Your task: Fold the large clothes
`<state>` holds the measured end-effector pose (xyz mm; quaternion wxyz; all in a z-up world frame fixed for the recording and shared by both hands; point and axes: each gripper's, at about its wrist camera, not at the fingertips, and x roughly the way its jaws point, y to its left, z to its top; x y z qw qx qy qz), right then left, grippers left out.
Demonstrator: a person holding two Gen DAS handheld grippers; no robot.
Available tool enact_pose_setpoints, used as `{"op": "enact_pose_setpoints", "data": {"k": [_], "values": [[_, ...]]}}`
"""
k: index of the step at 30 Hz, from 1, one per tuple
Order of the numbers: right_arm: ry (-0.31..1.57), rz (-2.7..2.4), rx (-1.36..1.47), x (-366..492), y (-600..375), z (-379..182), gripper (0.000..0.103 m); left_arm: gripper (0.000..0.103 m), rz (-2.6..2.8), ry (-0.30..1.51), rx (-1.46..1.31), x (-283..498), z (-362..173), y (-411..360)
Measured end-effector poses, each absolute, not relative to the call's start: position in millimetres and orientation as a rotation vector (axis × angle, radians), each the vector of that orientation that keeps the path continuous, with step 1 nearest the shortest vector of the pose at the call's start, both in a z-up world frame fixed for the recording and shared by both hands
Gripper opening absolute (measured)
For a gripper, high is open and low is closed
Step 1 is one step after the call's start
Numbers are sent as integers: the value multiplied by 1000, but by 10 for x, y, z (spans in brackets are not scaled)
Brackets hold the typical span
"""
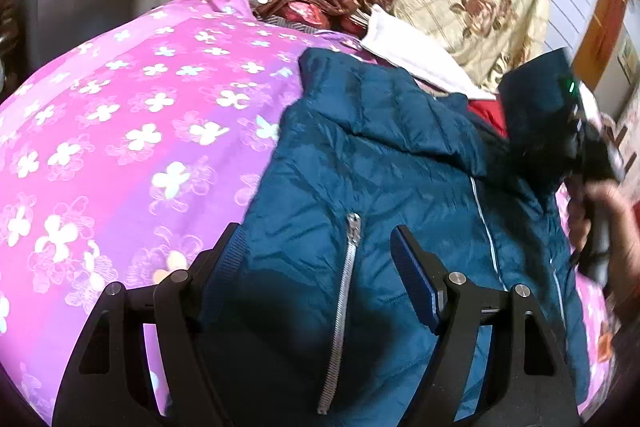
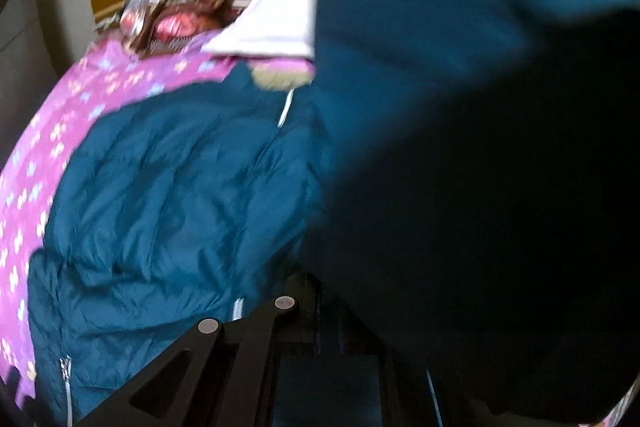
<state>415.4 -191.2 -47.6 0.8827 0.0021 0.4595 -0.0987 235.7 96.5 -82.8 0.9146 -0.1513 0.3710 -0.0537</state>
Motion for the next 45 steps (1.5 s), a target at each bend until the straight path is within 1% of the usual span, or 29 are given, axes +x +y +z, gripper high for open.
{"op": "enact_pose_setpoints", "data": {"k": [4, 6, 10, 12, 13, 14, 15, 18, 22, 26, 32, 38, 45], "values": [[1018, -198, 11, 4156, -1877, -684, 5, 75, -114, 770, -338, 2375, -829, 1007], [1046, -152, 99, 4141, -1956, -742, 5, 75, -113, 769, -336, 2384, -825, 997], [1011, -66, 272, 4006, -2135, -699, 7, 75, -122, 767, -329, 2389, -818, 971], [986, -35, 338, 3893, -2206, -670, 26, 75, -128, 765, -326, 2389, -815, 951], [973, -27, 357, 3845, -2242, -654, 45, 75, -130, 767, -323, 2389, -815, 941], [944, -19, 383, 3725, -2299, -626, 53, 75, -134, 768, -322, 2388, -816, 935], [925, -14, 402, 3655, -2336, -608, 54, 75, -145, 775, -324, 2385, -815, 924], [881, -19, 450, 3427, -2456, -563, 55, 75, -180, 783, -332, 2340, -768, 913], [834, -56, 424, 3130, -2683, -568, 55, 75, -154, 750, -326, 2280, -590, 913], [783, -50, 433, 2914, -2919, -660, 55, 75, -171, 773, -306, 2469, -430, 805], [702, -11, 473, 2716, -3092, -838, 55, 75, -254, 873, -333, 3252, -360, 447], [653, 5, 413, 2614, -3060, -967, 55, 75, -311, 990, -439, 4073, -617, 192], [683, 74, 511, 2693, -3154, -1172, 55, 75, -311, 1035, -361, 4652, -862, -191]]}}
